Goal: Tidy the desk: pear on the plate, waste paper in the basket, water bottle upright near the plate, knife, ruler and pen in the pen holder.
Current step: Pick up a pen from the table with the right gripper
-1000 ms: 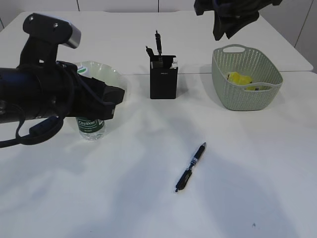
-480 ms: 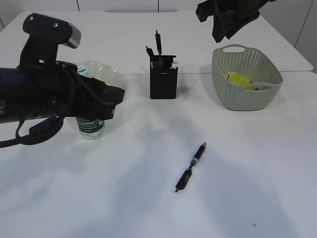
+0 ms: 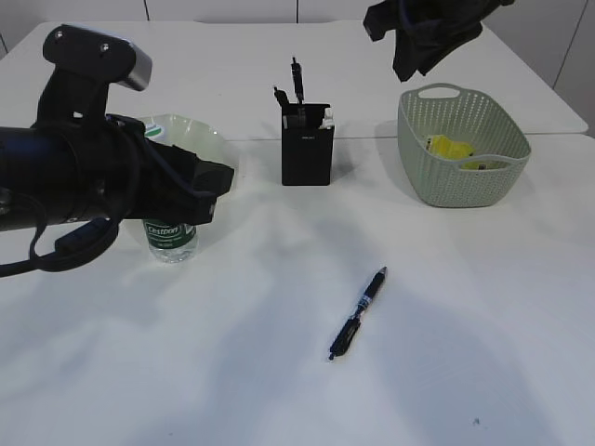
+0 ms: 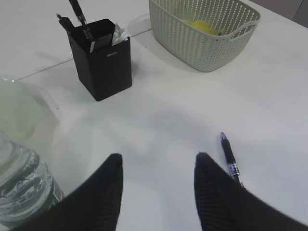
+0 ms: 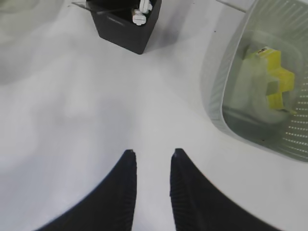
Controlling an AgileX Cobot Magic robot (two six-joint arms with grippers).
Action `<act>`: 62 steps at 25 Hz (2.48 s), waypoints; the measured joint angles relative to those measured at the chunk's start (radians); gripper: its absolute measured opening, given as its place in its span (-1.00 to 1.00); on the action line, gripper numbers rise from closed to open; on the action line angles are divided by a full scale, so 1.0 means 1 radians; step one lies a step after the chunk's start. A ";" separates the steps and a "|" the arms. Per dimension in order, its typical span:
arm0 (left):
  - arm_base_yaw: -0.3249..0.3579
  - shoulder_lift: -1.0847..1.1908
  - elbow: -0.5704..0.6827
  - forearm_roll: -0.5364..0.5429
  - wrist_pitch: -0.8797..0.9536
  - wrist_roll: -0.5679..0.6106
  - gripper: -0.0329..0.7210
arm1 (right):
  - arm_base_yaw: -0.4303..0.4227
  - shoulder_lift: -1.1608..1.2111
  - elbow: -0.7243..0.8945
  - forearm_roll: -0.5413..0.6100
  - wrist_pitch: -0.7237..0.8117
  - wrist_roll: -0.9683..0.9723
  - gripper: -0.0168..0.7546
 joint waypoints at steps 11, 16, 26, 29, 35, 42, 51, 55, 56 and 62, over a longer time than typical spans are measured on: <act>0.000 0.000 0.000 0.000 0.016 0.000 -0.01 | 0.000 0.000 0.000 0.003 0.000 0.182 -0.48; 0.000 0.000 0.000 0.000 0.024 0.000 -0.01 | 0.000 0.000 0.005 0.018 0.001 0.200 -0.48; 0.000 0.000 0.000 0.011 0.029 0.000 -0.01 | 0.000 -0.046 0.231 0.031 0.001 0.131 -0.48; 0.008 0.000 0.000 0.019 0.029 0.000 -0.01 | 0.000 -0.048 0.253 0.060 0.001 0.066 -0.48; 0.064 0.000 0.000 0.022 0.029 0.000 -0.01 | 0.000 -0.076 0.296 0.112 -0.002 -0.010 -0.48; 0.112 -0.017 0.000 0.023 0.029 0.000 -0.01 | 0.000 -0.122 0.406 0.117 -0.003 -0.045 -0.48; 0.144 -0.021 0.000 0.040 0.029 0.000 -0.01 | 0.000 -0.159 0.466 0.136 -0.007 -0.084 -0.48; 0.144 -0.021 0.000 0.052 0.029 0.000 -0.01 | 0.000 -0.160 0.466 0.162 -0.009 -0.177 -0.48; 0.144 -0.021 0.000 0.054 0.029 0.000 -0.01 | 0.000 -0.160 0.466 0.168 -0.009 -0.201 -0.48; 0.144 -0.021 0.000 0.060 0.029 0.000 -0.01 | 0.000 -0.160 0.466 0.183 -0.009 -0.296 -0.48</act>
